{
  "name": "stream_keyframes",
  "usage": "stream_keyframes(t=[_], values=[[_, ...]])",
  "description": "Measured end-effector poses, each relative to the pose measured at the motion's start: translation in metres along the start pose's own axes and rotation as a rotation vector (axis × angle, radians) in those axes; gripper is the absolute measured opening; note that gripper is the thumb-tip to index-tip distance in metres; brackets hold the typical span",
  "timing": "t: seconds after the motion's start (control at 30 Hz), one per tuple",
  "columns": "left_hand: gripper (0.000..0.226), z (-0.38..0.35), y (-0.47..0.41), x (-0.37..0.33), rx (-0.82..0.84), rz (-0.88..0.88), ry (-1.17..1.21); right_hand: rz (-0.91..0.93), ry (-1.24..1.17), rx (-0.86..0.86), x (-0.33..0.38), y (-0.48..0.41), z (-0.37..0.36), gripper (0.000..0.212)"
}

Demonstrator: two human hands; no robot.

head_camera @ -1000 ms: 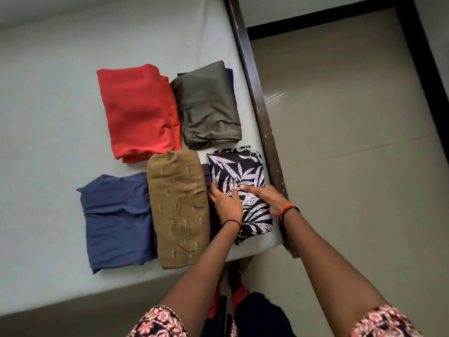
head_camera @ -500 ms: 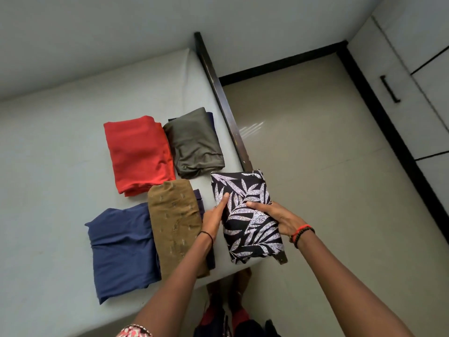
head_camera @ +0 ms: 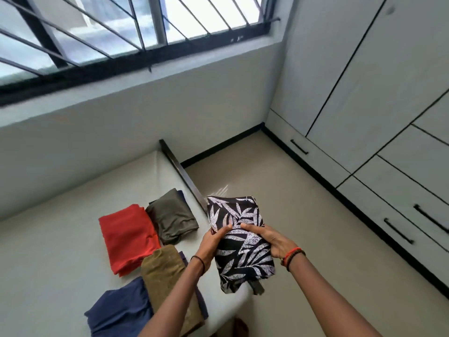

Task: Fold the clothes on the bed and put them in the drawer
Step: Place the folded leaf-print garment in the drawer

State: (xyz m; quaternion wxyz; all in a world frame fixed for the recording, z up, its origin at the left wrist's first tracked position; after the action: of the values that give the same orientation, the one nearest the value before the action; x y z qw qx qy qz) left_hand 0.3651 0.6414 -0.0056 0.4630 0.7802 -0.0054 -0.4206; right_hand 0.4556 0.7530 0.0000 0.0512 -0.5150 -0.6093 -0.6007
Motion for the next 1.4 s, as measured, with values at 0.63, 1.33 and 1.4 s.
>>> stream_keyframes(t=[0.63,1.33,1.4], values=[[0.045,-0.149,0.034,-0.086,0.277,-0.094,-0.374,0.302,-0.274,-0.243,0.046,0.098,0.098,0.069],[0.04,-0.514,-0.039,-0.02,0.514,0.053,-0.597,0.359,-0.446,-0.552,0.045,0.218,0.439,0.055],[0.038,-0.535,-0.046,-0.017,0.502,0.055,-0.607,0.368,-0.483,-0.557,0.044,0.227,0.457,0.052]])
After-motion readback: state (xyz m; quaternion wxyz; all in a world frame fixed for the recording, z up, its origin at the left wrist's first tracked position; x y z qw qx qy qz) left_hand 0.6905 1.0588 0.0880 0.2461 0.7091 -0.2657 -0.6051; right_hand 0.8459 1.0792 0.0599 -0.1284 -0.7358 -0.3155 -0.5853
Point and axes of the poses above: each hand's wrist, its own y-axis away from the middle knuckle, its own z-axis out of the back of the hand, x = y × z, the point moved 9 cm from there along -y, towards the middle knuckle, and after that the axes turned 7 degrees about z, right-handed, at the moved point
